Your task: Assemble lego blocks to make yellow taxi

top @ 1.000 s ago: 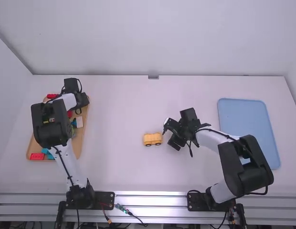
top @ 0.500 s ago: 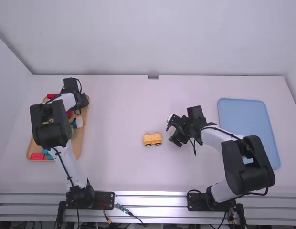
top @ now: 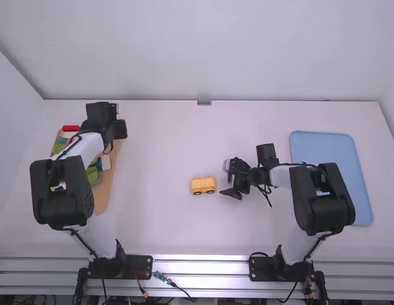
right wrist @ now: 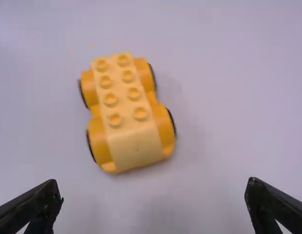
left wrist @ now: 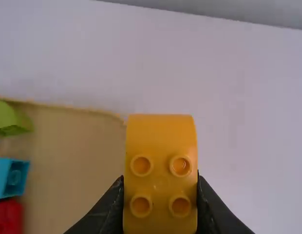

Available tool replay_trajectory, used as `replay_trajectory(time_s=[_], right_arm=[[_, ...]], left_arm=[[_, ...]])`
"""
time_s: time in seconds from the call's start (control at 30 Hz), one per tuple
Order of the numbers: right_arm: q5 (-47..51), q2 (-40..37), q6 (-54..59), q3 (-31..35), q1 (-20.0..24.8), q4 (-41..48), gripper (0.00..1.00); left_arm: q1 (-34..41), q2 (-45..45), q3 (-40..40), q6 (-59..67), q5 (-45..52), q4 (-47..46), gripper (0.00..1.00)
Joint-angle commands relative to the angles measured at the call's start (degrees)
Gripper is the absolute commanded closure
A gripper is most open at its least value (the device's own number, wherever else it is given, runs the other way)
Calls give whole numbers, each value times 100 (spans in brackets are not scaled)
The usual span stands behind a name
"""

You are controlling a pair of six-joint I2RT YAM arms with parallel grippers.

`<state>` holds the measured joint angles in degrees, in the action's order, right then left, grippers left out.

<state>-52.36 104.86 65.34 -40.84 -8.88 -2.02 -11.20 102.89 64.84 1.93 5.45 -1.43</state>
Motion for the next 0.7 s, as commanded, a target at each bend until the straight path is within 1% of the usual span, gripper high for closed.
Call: replay_trajectory(time_s=[0.0,0.1,0.17,0.2,0.27,0.33,0.47,0.57,0.67], right_arm=[[-861,267,601,42,-13,-173,1],[-1082,546,603,42,-31,-540,1],[-1196,774,568,42,-94,-811,1],[-1233,916,463,42,-144,-1025,1],[-1217,1145,116,42,-256,-1488,1],[-1228,1281,-138,39,-339,-1825,1],[-1198,1491,-619,42,-553,-2514,1],[-1132,1517,-706,39,-662,-2686,1],[-894,1515,-704,33,-820,-2754,1]], left_arm=[[326,-409,-446,518,737,181,98],[651,-647,-752,1322,1392,236,98],[984,-785,-903,2194,1875,13,98],[1215,-826,-949,2756,2100,-203,98],[1547,-835,-957,3471,2400,-686,98],[1749,-839,-957,3965,2588,-1054,98],[2164,-837,-964,5230,3410,-1919,98],[2317,-837,-966,5694,3517,-2216,98],[2573,-837,-1038,5971,3434,-2258,98]])
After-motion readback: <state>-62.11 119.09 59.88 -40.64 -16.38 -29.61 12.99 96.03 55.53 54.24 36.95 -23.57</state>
